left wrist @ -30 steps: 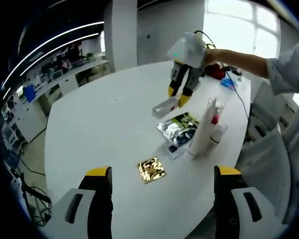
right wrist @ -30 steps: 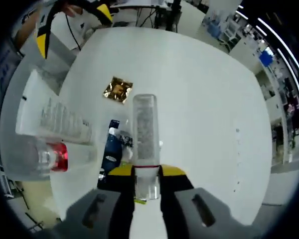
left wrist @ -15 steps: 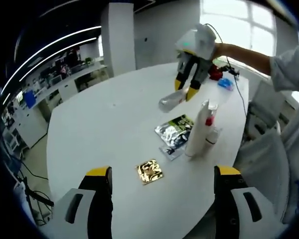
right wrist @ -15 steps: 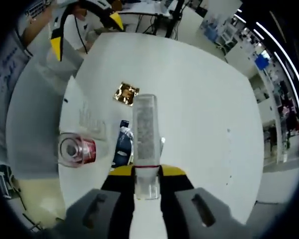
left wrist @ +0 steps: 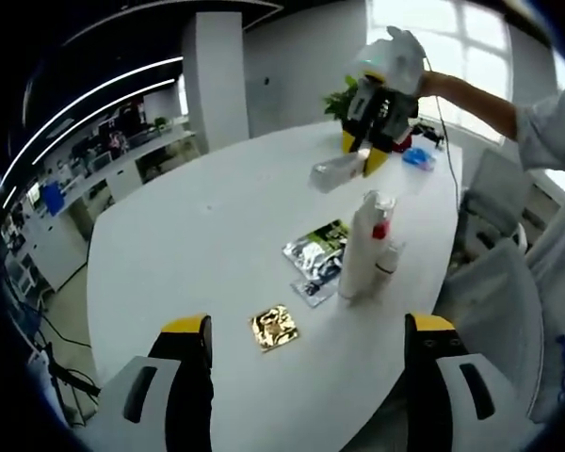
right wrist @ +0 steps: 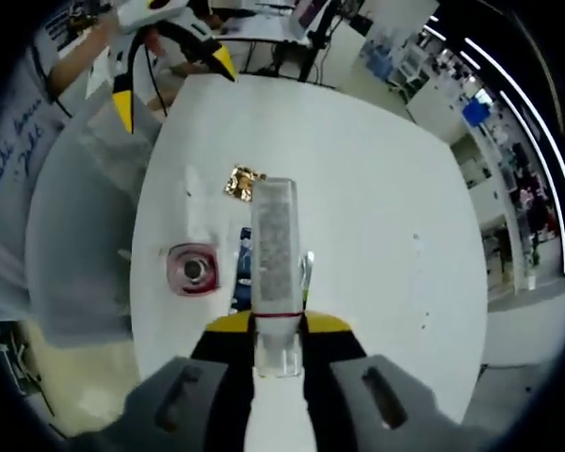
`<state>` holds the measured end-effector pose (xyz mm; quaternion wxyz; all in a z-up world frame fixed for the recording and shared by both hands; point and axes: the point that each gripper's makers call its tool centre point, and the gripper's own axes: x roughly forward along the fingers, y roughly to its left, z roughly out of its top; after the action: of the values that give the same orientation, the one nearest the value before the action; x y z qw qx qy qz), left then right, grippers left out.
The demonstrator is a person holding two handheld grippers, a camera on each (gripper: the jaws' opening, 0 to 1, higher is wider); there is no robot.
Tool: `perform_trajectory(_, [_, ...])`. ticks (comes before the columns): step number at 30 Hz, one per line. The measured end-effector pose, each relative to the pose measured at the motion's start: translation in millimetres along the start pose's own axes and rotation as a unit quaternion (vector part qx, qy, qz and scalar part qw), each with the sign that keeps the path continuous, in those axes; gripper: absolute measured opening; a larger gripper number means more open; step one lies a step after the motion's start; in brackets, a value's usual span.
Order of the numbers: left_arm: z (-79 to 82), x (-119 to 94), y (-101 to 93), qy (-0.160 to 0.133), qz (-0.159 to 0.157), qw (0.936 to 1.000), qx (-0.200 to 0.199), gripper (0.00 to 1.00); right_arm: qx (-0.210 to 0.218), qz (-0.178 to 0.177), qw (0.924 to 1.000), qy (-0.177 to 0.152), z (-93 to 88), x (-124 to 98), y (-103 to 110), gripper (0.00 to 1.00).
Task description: Arrange the skincare products in the storage area until every visible bottle or jar stands upright without overlapping.
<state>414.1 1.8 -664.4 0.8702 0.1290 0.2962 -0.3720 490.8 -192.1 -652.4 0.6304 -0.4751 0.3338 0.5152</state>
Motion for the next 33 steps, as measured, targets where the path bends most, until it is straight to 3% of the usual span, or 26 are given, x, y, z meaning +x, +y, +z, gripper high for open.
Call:
perform_trajectory(16, [10.4,-8,-19.3,-0.015,-0.012,0.9994,0.028,0.80,-0.001,-0.014,0.9998,-0.017,15.5,-29,37,0.18])
perform_trajectory(24, [15.8,-9,-26.9,-0.022,-0.016,0.9987,0.044,0.78,-0.019,-0.003,0.9992,-0.034,34.7,-27,63,0.18])
perform_trajectory(27, [12.4,-9,-32.2,-0.019,-0.023,0.9982,0.052,0.72,-0.023,0.003,0.9990,-0.038,40.5,-23,72,0.18])
perform_trajectory(33, [7.9,-7,-43.5,-0.017,-0.039,0.9973,0.061,0.71,-0.023,0.023,0.9984,-0.046,50.1,-11,95,0.18])
